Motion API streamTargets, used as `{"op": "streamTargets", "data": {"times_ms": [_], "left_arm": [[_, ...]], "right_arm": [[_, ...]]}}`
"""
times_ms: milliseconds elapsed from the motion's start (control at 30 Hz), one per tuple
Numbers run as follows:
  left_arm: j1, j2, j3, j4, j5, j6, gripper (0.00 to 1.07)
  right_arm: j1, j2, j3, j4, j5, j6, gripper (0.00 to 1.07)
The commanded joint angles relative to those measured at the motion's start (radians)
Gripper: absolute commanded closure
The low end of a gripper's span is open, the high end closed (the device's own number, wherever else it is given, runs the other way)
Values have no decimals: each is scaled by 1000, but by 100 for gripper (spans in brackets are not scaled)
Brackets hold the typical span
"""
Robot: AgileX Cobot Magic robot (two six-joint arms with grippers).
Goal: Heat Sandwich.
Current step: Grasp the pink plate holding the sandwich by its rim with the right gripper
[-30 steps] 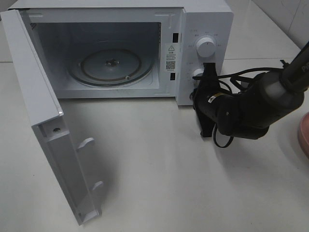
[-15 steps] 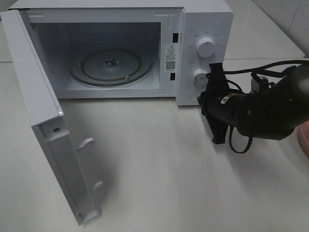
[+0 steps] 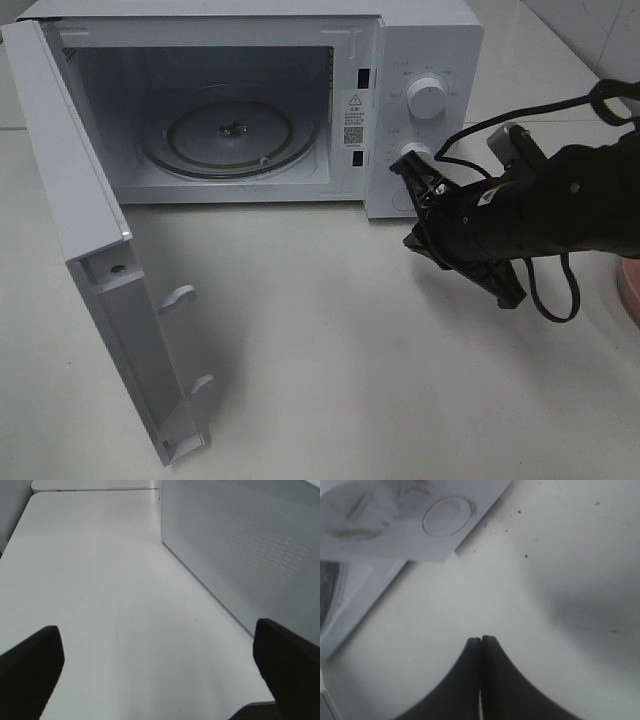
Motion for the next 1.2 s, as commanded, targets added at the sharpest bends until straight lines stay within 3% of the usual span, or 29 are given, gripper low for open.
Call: {"op": "streamTargets", "data": {"times_ms": [33, 367, 567, 733, 833, 867, 900, 1000, 1033, 1067, 1167, 1200], "left_arm": [[3, -22, 1, -6, -13, -4, 9], [3, -22, 1, -6, -13, -4, 9], [3, -22, 1, -6, -13, -4, 9], [3, -22, 1, -6, -13, -4, 9], [3, -22, 1, -6, -13, -4, 9], [3, -22, 1, -6, -13, -4, 9], [3, -22, 1, -6, -13, -4, 9], [3, -22, 1, -6, -13, -4, 9], [3, -22, 1, -6, -13, -4, 9], [3, -22, 1, -6, -13, -4, 9], [3, -22, 1, -6, -13, -4, 9], [3, -22, 1, -6, -13, -4, 9]], "right_arm": [[-6, -50, 0, -9, 92, -246, 105], [-6, -189, 0, -10, 354, -794, 102], [-6, -232, -2, -44, 482, -886, 99], [-6, -254, -2, -163, 609, -867, 92], [-10, -273, -2, -223, 702, -829, 78], [-10, -273, -2, -223, 702, -829, 78], [-35, -288, -2, -231, 732, -798, 65], [-82, -320, -2, -245, 766, -764, 45], [-82, -320, -2, -245, 766, -764, 45], [-115, -342, -2, -264, 784, -765, 32], [-156, -370, -2, -300, 811, -765, 16], [-156, -370, -2, -300, 811, -765, 16]]}}
